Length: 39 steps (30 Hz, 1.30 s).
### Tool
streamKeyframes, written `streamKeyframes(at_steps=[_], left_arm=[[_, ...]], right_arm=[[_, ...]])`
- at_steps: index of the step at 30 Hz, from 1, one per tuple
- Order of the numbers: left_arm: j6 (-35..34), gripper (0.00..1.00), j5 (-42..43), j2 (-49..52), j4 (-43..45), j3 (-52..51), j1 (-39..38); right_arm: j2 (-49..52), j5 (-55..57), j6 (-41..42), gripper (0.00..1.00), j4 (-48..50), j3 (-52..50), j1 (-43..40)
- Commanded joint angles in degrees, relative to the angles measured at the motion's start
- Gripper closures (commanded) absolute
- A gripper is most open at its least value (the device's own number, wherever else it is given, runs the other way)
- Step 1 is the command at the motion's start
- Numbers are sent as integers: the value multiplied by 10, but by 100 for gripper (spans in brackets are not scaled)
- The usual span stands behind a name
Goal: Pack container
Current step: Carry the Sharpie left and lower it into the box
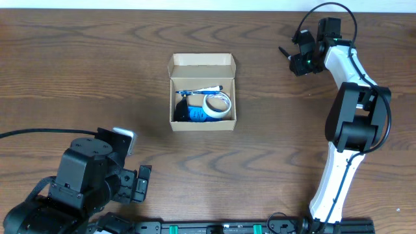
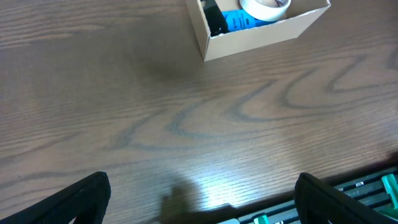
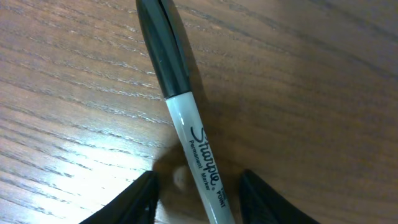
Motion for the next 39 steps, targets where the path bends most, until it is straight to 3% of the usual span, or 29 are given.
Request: streamKeyframes(at_steps=[1,15,22,32,39], left_arm=[[4,5,0,0,-1,8,2],[4,5,0,0,0,8,2],[4,5,0,0,0,8,2],[4,5,0,0,0,8,2],[4,5,0,0,0,8,2]], right_arm=[[5,-3,-3,61,-7,-6,-3],[3,-3,34,99,-36,-5,6],[-47,-23,40,99,-59,18,30],[-244,-23,35,99,-20,31,108],[-320,-52,-64,99,-50,31,205]])
